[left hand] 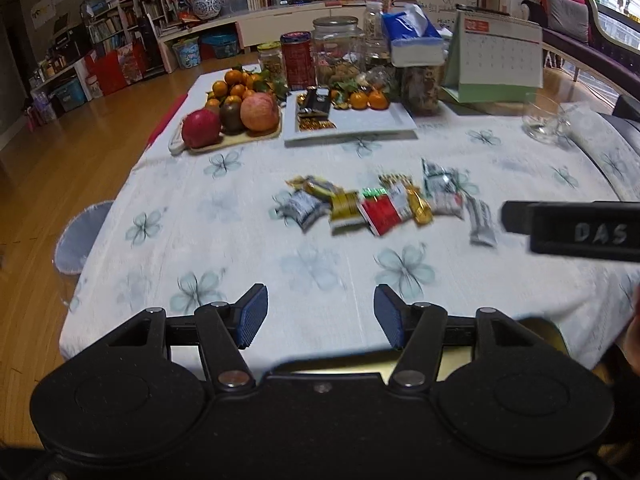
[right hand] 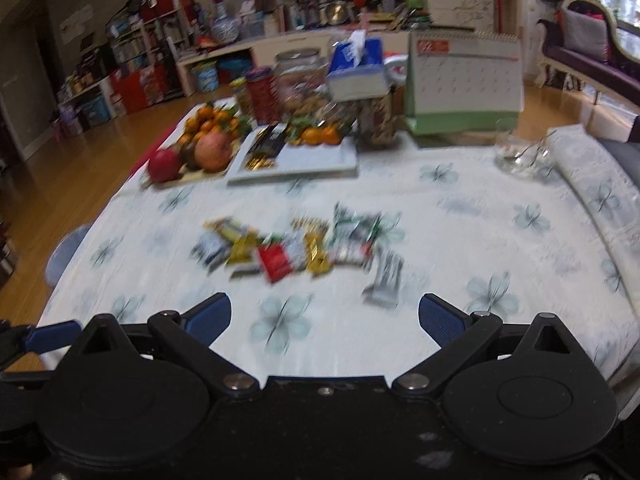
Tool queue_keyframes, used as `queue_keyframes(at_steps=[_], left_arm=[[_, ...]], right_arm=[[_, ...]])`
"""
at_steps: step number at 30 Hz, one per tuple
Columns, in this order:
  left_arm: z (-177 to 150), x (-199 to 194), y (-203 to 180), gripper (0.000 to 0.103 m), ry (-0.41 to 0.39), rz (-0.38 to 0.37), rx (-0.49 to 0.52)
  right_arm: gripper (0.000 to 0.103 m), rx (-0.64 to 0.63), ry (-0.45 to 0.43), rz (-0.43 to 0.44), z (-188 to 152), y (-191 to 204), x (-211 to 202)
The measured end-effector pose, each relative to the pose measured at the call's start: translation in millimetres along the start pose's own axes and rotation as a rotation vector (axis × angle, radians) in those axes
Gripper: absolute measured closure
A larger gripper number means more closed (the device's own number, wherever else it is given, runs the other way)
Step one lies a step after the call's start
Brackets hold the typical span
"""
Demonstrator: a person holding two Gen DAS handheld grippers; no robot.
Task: Organize snacks
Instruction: 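Move both open grippers from the tray toward the snack pile, then grasp a white printed snack packet with left gripper while right grasps white sesame-crisp packet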
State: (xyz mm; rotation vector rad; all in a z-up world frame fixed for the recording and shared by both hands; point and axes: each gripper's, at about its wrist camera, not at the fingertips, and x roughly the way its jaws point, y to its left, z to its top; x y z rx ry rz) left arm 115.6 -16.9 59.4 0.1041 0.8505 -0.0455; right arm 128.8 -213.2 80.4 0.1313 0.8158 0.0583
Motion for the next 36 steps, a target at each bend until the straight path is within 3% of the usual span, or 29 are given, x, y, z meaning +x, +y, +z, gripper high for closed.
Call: queue_keyframes(at_steps=[7, 10, 13, 18, 21, 25, 27, 30, 32, 36], left_arm=[[49.6, 55.6, 20.6, 0.041, 0.032, 0.028, -0.057], [64.5, 84.4, 31.5, 0.041, 0.084, 0.020, -0.101], [75.0, 112.9, 40.2, 0.041, 0.152, 0.011, -0.144], [84.9, 153.2, 48.3, 0.043, 0.235, -0.009, -0.183], [88.7, 178.0, 51.2, 0.045, 0.310, -0.059, -0.218], [93.5, 206.0, 51.9, 0.047, 0.395, -0.104, -0.247], [96.6, 211.3, 51.4, 0.047, 0.398, -0.102, -0.249], [102.4, 216.2, 51.6, 0.047, 0.395, -0.102, -0.246], [103.8, 220.3, 53.1, 0.047, 0.402, -0.108, -0.258], [104.4, 231.4, 54.8, 0.047, 0.428, -0.107, -0.283]], right_arm=[[0.000, -0.037, 0.026, -0.040, 56.9, -13.7, 49.3], [0.001, -0.039, 0.072, -0.040, 70.0, -22.0, 75.2], [0.010, 0.023, 0.162, -0.031, 78.7, -36.9, 106.9], [0.015, 0.173, 0.362, -0.041, 74.1, -67.9, 161.3], [0.022, 0.252, 0.455, -0.065, 67.7, -80.6, 183.6], [0.028, 0.304, 0.506, -0.092, 62.9, -84.7, 200.6], [0.040, 0.326, 0.534, -0.061, 61.2, -82.7, 208.9], [0.047, 0.349, 0.576, -0.016, 59.0, -76.0, 221.4], [0.049, 0.333, 0.579, -0.047, 58.5, -70.3, 226.6], [0.063, 0.311, 0.582, -0.092, 57.6, -67.9, 234.2]])
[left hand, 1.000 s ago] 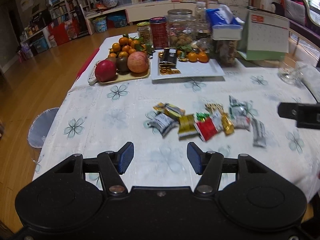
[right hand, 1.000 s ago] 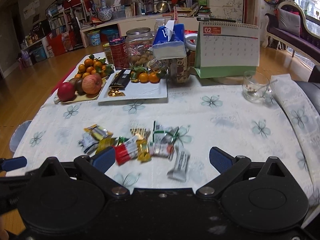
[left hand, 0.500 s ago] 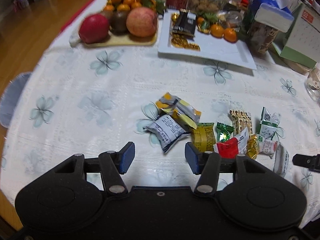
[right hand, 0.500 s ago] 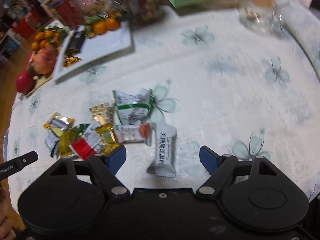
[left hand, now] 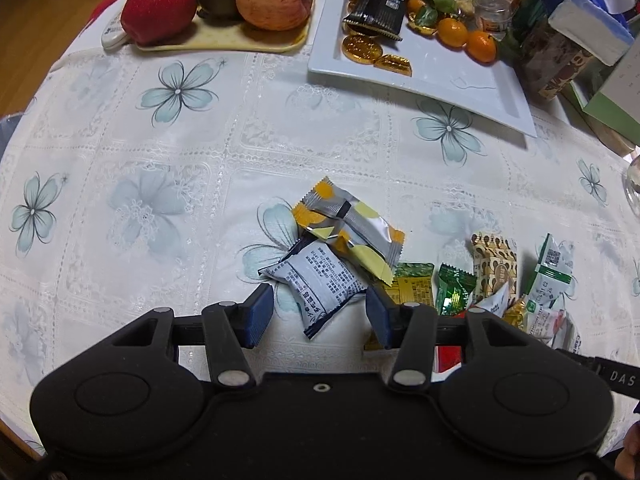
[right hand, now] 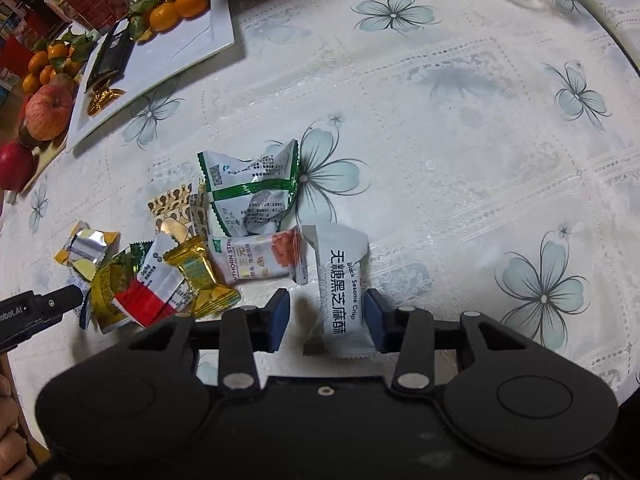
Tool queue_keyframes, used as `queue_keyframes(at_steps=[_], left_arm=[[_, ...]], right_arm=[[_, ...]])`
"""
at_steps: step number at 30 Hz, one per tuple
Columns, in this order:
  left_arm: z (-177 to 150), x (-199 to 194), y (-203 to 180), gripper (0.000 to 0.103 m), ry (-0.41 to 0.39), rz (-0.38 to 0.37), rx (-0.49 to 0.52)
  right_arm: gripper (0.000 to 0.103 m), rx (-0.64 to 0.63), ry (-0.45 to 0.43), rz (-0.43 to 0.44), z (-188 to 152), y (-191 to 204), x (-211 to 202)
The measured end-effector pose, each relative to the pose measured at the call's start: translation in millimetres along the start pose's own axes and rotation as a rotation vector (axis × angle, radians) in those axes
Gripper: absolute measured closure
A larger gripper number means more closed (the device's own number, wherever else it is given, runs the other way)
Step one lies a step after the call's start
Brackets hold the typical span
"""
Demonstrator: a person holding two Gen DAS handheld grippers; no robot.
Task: Organize snacks
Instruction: 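Grasp a white printed snack packet with left gripper while right grasps white sesame-crisp packet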
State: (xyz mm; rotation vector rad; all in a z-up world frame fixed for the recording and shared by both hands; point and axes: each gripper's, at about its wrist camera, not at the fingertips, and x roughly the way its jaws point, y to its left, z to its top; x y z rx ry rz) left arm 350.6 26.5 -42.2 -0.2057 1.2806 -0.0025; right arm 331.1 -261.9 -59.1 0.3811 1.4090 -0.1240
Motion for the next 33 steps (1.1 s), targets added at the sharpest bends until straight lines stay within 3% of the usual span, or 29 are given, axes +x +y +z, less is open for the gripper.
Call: queue_keyframes(at_steps=[11, 19, 22, 27, 33], left_arm=[[16.2, 16.5, -3.2, 0.047, -0.012, 0.060, -0.094], [14.9, 28.2, -11.1, 0.047, 0.043, 0.094, -0.125], [13.4, 25.2, -11.5, 0.060, 0.042, 0.102, -0.117], [9.7, 19.0, -2.9, 0.062, 0.065, 0.057, -0.153], [-5.3, -2.1, -2.3, 0.063, 0.062, 0.056, -0.143]], right_arm=[[0.070, 0.027, 0.053, 0.018, 2.8, -6.1, 7.4], [0.071, 0.004, 0.068, 0.026, 0.7, -3.6, 7.0], [0.079, 0.007, 0.061, 0.023, 0.9, -5.9, 5.2], [0.080, -0.012, 0.034, 0.031, 1.6, -6.0, -4.2], [0.081, -0.019, 0.003, 0.039, 0.1, -6.8, -17.9]])
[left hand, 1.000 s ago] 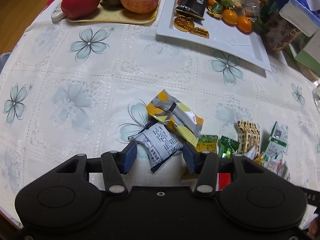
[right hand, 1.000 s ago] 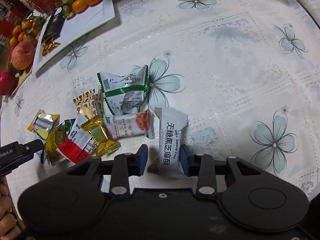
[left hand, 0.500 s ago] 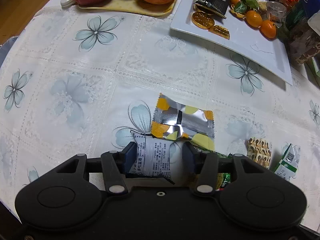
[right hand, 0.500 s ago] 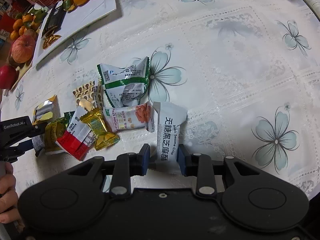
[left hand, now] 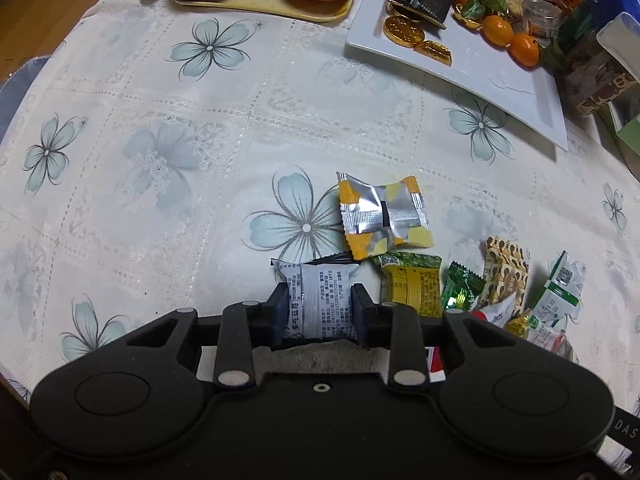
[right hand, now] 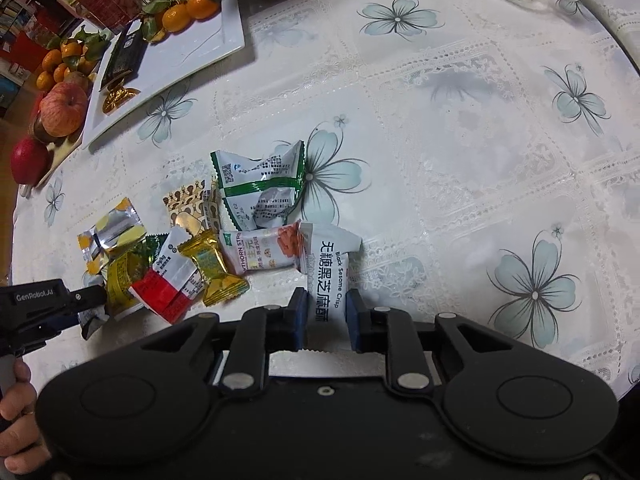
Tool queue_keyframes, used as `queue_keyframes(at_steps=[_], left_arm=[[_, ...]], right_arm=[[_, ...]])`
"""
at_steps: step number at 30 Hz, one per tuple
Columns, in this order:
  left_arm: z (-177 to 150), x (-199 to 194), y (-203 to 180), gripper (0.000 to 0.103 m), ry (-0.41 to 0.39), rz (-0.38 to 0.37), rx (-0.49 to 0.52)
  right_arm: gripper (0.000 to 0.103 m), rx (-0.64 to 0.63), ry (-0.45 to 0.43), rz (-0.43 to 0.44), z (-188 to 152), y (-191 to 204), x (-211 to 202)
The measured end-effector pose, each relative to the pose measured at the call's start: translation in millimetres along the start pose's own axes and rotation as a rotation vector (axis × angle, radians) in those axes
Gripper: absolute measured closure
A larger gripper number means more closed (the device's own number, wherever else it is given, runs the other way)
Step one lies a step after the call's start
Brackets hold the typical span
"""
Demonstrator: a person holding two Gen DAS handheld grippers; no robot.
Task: Organize snacks
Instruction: 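Carry both held packets back over the gold tray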
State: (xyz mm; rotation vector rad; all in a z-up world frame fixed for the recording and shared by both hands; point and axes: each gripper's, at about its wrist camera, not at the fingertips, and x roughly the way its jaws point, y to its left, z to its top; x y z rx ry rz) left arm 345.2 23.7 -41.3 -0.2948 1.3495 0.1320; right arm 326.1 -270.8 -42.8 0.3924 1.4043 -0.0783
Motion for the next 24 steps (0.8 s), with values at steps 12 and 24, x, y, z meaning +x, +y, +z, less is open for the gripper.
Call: queue_keyframes(at_steps=[12, 24], left_arm=[[-52.9, -68.0, 7.0, 0.063, -0.015, -0.087, 0.056], [-107.6, -93.0, 17.2, 0.063, -0.010, -0.080, 0.112]], right_arm=[[0.082, -0.060, -0.042, 0.011, -32.5, 8.3, -42.5], [0.082, -0.090, -0.028, 0.140, -82.5, 5.0, -96.5]])
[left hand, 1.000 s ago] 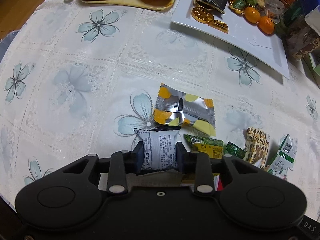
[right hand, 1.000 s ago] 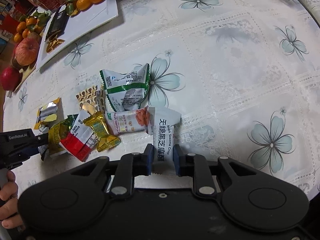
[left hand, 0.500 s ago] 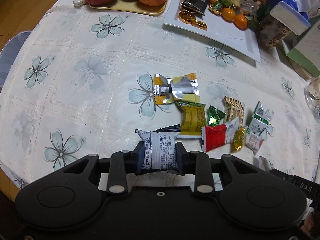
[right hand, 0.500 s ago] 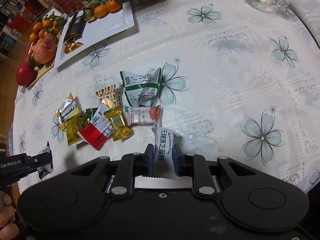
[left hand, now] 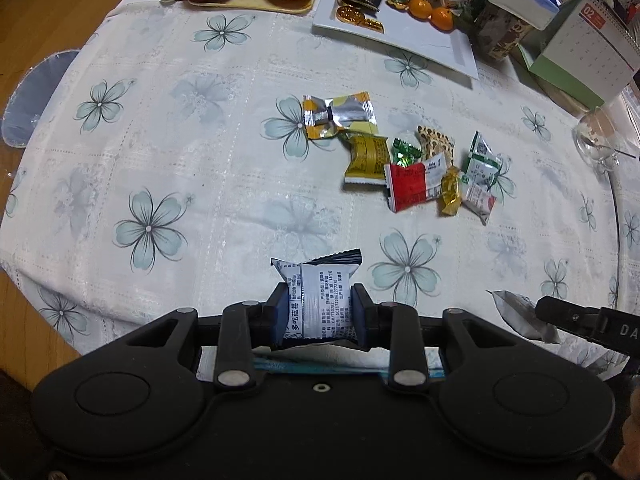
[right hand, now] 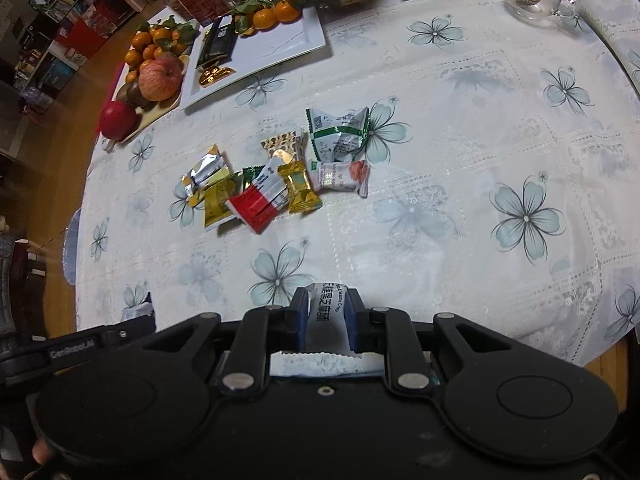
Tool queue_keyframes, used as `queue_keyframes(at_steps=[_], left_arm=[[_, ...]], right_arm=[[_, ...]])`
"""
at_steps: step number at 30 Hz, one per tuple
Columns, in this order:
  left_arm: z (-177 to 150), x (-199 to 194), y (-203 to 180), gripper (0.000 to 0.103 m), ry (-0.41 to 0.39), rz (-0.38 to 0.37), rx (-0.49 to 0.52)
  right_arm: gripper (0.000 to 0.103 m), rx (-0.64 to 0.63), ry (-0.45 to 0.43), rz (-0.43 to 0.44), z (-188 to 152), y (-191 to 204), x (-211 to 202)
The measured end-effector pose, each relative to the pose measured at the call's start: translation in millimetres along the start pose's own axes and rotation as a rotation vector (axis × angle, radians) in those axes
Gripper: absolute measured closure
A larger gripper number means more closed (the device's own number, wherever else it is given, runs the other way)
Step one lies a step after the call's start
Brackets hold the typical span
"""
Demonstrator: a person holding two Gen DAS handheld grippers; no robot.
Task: Organize snacks
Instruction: 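Carry both held packets back over the gold tray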
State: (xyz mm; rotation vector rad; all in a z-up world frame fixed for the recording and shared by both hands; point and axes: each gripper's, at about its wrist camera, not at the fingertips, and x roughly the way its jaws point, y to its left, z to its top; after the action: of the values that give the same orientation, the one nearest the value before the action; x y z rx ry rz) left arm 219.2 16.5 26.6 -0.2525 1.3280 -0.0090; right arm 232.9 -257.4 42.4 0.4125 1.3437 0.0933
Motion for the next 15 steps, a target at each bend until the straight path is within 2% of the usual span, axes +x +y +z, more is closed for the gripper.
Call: queue_keyframes(at_steps=[4, 8, 15], left_arm=[[-23.3, 7.9, 3.3, 0.063, 0.042, 0.023, 0.010], [-45.5, 6.3, 1.1, 0.063, 0.083, -0.040, 0.039], [-82.3, 5.5, -6.7, 0.063, 0.093, -0.008, 0.110]], right_arm=[[0.082, -0.040, -0.003, 0.026, -24.0, 4.9, -10.0], [0.082, -0.067, 0.023, 0.050, -53.8, 3.2, -11.0], [0.082, -0.108, 0.067, 0.047, -101.4, -2.3, -6.5]])
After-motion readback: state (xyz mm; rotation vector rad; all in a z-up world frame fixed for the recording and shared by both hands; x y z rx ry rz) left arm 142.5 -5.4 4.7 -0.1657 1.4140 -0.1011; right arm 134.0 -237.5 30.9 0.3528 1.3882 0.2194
